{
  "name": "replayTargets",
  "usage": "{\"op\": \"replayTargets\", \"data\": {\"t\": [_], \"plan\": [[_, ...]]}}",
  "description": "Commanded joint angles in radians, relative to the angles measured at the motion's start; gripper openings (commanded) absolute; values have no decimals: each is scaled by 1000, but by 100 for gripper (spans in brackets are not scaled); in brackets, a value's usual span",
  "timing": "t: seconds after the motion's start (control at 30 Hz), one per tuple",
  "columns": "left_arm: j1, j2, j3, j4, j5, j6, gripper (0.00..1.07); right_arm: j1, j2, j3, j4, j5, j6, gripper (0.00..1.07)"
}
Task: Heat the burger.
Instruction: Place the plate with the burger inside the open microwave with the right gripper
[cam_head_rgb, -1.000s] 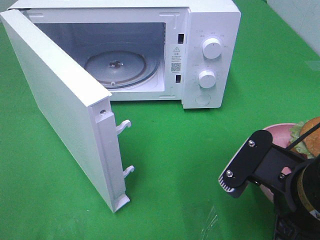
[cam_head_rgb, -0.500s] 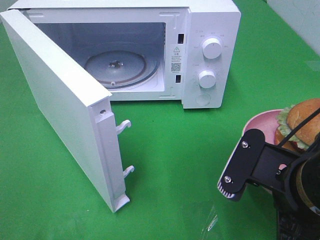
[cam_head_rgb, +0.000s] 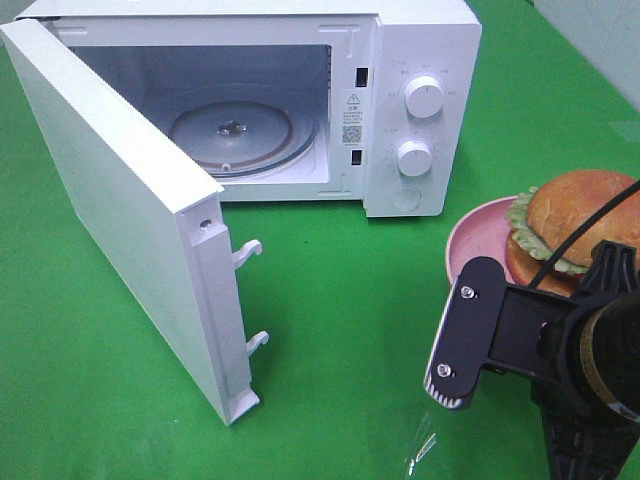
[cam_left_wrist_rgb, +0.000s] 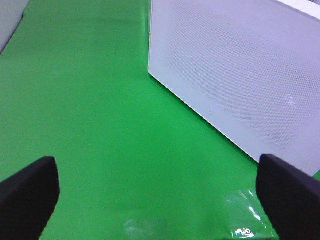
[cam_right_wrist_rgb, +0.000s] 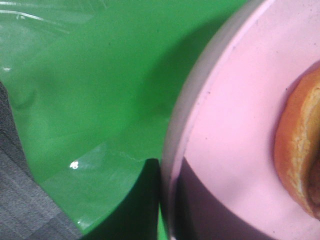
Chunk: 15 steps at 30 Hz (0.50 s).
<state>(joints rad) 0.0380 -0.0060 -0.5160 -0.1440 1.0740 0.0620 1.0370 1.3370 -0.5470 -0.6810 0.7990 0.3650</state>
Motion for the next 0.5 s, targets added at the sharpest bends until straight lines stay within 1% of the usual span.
{"op": "replayTargets", "data": {"t": [0.03,0.13,0.3,0.47,0.5], "plan": [[4,-15,0,-8,-3,-4,101,2,-10,3,-64,-15,-65,0],[4,-15,0,-8,-3,-4,101,2,-10,3,-72,-41,-125,0],[4,-15,0,-8,-3,-4,101,2,-10,3,-90,-61,-159,0],[4,-15,0,-8,-3,-4,101,2,-10,3,-94,-116,-265,0],[4,-15,0,-8,-3,-4,101,2,-10,3,-94,-137,-316,0]]}}
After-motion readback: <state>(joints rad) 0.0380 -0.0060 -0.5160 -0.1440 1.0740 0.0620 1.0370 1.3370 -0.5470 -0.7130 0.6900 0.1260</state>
